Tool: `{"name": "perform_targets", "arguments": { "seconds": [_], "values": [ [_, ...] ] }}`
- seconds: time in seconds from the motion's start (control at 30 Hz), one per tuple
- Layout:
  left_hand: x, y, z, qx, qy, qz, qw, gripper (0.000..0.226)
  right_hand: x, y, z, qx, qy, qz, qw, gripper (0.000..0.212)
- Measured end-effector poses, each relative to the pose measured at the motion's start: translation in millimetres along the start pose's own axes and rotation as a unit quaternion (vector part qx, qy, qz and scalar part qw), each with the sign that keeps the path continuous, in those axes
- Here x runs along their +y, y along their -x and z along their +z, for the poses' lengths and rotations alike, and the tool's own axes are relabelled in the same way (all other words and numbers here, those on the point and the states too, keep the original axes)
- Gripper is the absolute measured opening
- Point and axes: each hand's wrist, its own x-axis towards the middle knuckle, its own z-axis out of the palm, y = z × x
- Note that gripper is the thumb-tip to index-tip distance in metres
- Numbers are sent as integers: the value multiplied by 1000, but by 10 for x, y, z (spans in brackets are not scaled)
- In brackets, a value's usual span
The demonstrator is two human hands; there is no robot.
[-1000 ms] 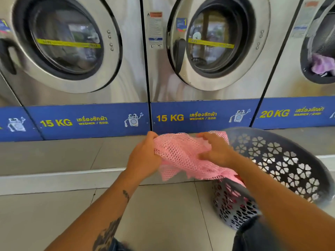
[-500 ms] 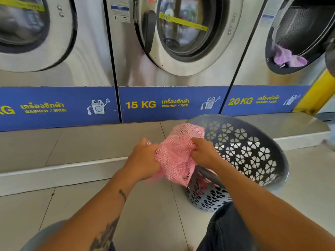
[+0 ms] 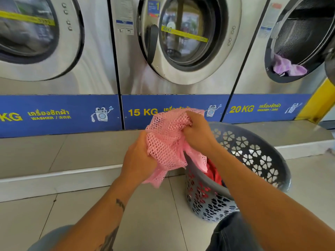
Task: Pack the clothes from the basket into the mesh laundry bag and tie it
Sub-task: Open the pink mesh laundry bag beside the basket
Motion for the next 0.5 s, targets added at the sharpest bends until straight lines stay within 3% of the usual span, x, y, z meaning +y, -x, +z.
{"name": "perform_targets", "arguments": {
  "seconds": [0.1,0.17,0.2,0.27,0.33,0.37,0.4,0.5],
  "values": [
    [-99,-1,-119,65,13,9,998,23,-92,-21,121,71,-69,21,995,27],
    [-158,22,-185,59,41,7,997,35,-154,-41,160,73,-67,28,995,23],
    [-191,40,-192,38,40,3,998,44,-156,-34,172,39,-62,40,997,21],
    [-237,78,-164,-13,-19,-18,1000,52,-104,3,173,-113,-64,94,987,21],
    [-259,115,-103,-52,-119,-40,991,37,37,82,178,-279,-6,166,946,31],
    [-273,127,-75,-58,-157,-47,985,28,143,121,197,-313,18,192,930,40],
    [-274,142,-65,-60,-183,-56,980,18,238,156,215,-305,27,204,930,49],
    [-353,144,-20,-75,-233,-91,965,12,523,214,187,-147,67,196,967,57]
  ]
}}
